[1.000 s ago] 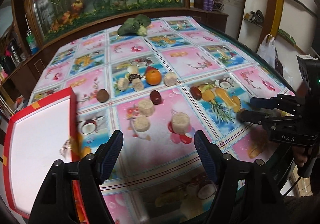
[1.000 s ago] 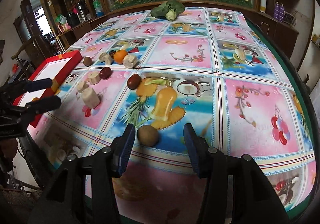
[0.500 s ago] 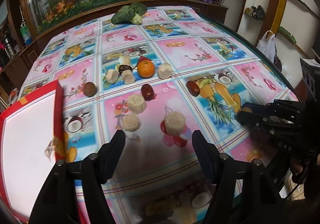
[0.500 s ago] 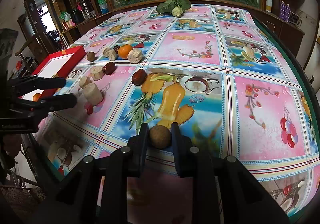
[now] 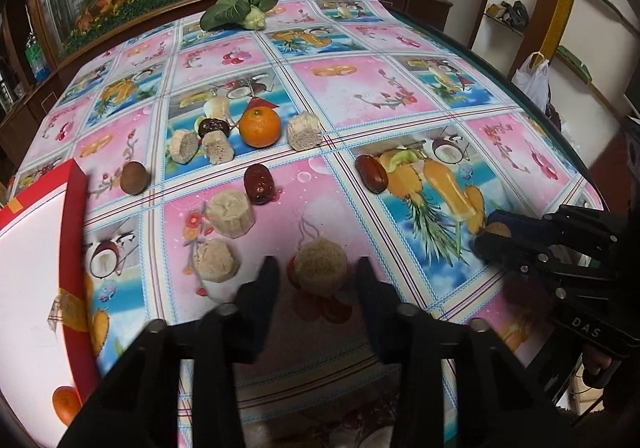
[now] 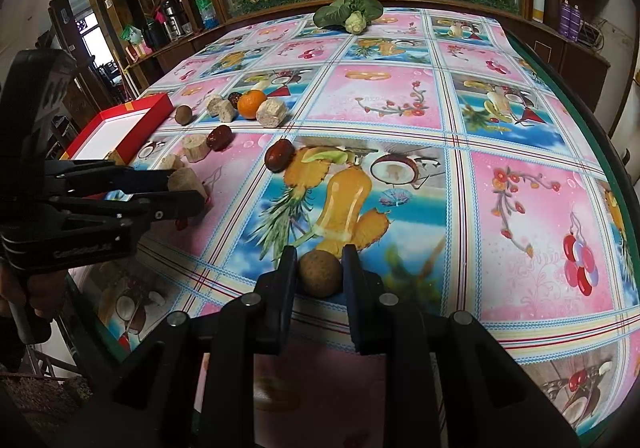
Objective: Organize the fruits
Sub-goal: 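Carry the brown fruit and rice cake into the tray and open both tools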
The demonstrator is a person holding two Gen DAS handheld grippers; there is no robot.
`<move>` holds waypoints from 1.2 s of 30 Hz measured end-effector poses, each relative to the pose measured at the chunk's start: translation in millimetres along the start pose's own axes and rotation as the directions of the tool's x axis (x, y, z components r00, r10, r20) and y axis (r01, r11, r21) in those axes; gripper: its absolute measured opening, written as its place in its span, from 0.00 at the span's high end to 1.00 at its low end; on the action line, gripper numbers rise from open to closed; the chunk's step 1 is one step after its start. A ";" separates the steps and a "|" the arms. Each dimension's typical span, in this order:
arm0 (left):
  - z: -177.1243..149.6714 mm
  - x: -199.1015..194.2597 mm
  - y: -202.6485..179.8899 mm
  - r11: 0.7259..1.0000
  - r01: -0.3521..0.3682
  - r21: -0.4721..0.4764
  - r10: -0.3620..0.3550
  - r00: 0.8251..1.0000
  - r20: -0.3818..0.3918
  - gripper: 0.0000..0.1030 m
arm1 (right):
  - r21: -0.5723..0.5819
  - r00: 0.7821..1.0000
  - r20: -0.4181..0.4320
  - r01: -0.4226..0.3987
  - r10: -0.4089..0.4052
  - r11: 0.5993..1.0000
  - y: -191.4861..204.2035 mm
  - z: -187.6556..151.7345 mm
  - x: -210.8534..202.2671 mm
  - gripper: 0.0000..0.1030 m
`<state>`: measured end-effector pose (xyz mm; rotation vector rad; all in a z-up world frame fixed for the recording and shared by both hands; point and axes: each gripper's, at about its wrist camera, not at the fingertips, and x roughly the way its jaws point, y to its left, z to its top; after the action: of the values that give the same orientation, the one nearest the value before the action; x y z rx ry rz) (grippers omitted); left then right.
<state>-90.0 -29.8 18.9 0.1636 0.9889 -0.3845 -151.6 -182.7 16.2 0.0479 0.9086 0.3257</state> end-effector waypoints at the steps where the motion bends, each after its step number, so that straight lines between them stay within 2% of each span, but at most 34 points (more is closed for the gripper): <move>1: -0.2 1.6 -0.2 1.000 0.002 0.000 -0.002 1.000 -0.002 0.70 | 0.000 1.000 0.000 0.000 0.000 1.000 -0.5 0.1 0.0 0.76; 3: -0.8 2.4 -1.8 1.000 -0.003 0.015 0.003 1.000 0.004 0.75 | 0.002 1.000 0.000 -0.001 0.001 1.000 -0.5 0.3 0.0 0.76; 7: -1.0 0.8 0.7 1.000 0.005 0.012 -0.005 1.000 0.010 0.76 | 0.010 1.000 0.005 0.004 -0.004 1.000 0.0 1.1 -0.4 0.76; 11: -1.3 -12.1 7.8 1.000 -0.024 -0.003 0.024 0.998 0.051 0.76 | 0.015 1.000 0.014 0.009 -0.010 1.000 4.4 7.3 0.2 0.76; 14: -2.8 -32.9 20.2 0.996 -0.087 -0.030 0.090 0.991 0.102 0.76 | 0.000 1.000 0.022 -0.014 0.014 1.000 16.9 19.7 1.8 0.76; 18: -9.3 -58.7 45.2 0.984 -0.155 -0.088 0.167 0.974 0.151 0.76 | -0.068 0.997 0.049 -0.057 0.060 0.996 53.7 46.2 7.4 0.76; 23: -24.9 -84.9 84.9 0.947 -0.261 -0.187 0.294 0.938 0.182 0.76 | -0.152 0.988 0.051 -0.139 0.149 0.978 117.3 77.9 27.7 0.76; 29: -52.1 -109.4 142.1 0.859 -0.409 -0.309 0.471 0.867 0.163 0.76 | -0.244 0.966 0.008 -0.249 0.258 0.937 203.5 98.2 58.3 0.76; 34: -72.6 -115.5 175.3 0.800 -0.467 -0.376 0.543 0.831 0.122 0.76 | -0.307 0.951 -0.047 -0.306 0.306 0.901 262.6 96.9 80.6 0.76; 36: -80.0 -115.5 187.1 0.783 -0.479 -0.397 0.557 0.824 0.102 0.76 | -0.317 0.949 -0.068 -0.314 0.309 0.895 274.6 94.5 88.0 0.76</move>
<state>-136.4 194.9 65.0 0.0587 0.7418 0.2918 -98.4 113.4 55.8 -0.1147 0.8527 0.7740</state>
